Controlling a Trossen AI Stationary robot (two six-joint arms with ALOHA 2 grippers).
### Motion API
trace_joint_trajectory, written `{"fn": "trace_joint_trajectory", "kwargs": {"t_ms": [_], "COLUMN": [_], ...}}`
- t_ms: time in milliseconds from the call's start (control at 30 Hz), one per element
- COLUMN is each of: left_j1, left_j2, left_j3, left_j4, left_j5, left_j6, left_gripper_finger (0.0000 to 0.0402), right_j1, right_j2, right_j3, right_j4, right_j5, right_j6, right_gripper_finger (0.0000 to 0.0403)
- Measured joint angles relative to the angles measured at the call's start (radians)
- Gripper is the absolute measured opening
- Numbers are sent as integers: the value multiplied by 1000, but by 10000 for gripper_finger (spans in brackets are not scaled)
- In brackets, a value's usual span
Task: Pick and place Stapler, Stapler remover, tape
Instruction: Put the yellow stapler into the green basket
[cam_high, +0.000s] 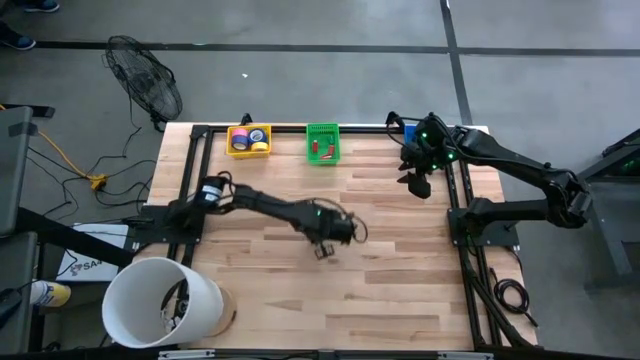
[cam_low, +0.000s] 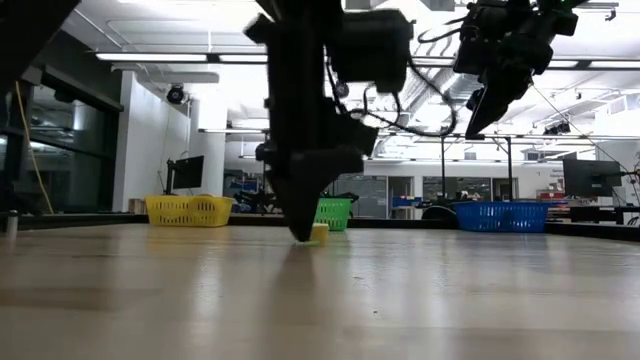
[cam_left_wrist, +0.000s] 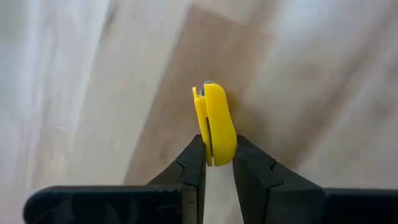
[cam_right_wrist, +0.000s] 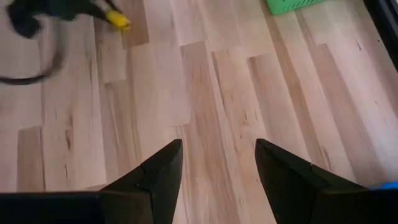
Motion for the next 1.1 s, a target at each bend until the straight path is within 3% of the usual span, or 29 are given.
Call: {"fn": "trace_joint_trajectory", "kwargs": {"t_ms": [567,733,1100], "left_j1": [372,475,641], "left_j2": [0,0,0], "left_j3": [331,344,298], "left_j4": [-118,-121,-46], "left_j5": [6,11,160], "left_j6": [97,68,-11], "left_gripper_finger": [51,52,52], "right_j1": [-20,-20,-20], "right_j2": [0,0,0], "right_j3": [0,0,0], "right_j4": [0,0,9], "right_j5": [3,3,4], "right_j6": [6,10,53], "right_gripper_finger": [193,193,193]}}
